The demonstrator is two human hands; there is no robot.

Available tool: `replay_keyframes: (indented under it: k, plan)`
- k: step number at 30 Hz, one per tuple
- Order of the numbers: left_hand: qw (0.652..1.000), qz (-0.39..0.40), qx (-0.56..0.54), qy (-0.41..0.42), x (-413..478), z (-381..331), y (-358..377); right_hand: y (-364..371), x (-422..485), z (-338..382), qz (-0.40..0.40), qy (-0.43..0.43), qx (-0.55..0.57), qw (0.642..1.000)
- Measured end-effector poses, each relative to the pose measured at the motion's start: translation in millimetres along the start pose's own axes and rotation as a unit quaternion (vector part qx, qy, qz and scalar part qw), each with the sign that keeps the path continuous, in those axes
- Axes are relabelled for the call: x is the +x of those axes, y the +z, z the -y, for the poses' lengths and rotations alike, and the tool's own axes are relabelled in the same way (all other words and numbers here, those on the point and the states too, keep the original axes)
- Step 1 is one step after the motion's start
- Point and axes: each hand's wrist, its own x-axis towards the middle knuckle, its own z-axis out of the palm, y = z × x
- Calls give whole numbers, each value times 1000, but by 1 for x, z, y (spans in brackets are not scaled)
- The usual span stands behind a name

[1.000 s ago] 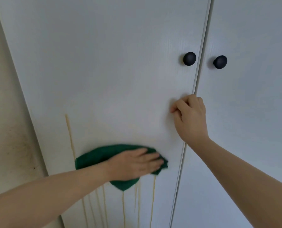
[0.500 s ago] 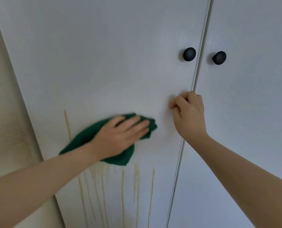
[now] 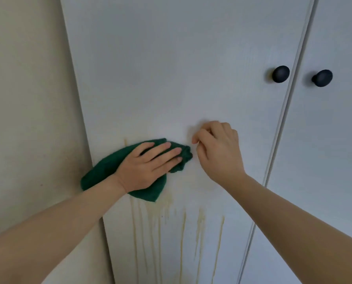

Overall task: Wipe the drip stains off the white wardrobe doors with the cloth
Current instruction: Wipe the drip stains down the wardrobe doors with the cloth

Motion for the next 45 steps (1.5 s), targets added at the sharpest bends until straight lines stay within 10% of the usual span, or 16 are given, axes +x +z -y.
replay_keyframes:
  k: [8,15,21,27,30,35,41,45]
  plan:
    - [928,-74,86,-354,3,40,1,17,6,4,-8,26,6,1000]
    - [998,59,1,-31,-68,-1,-8,21,7,8,-16,53,13,998]
    - [908,-54,60,-412,7,30,-1,17,3,4,-4,32,13,999]
    - [996,52,22,-62,-73,-49,11,16,-1,7,-16,25,-12,999]
    - [995,40,-20,-91,-64,-37,2,13,-10,9,-21,-21,-62,998]
    - [931,-39,16,-363,1,1,4,13,-15,1,4,-72,-178,981]
    - [997,70,-11,-15,-93,-77,21,13,-30,-7,37,-80,-207,974]
    - [993,106,-34,34,-105,-71,11,8,-39,-12,49,-84,-216,971]
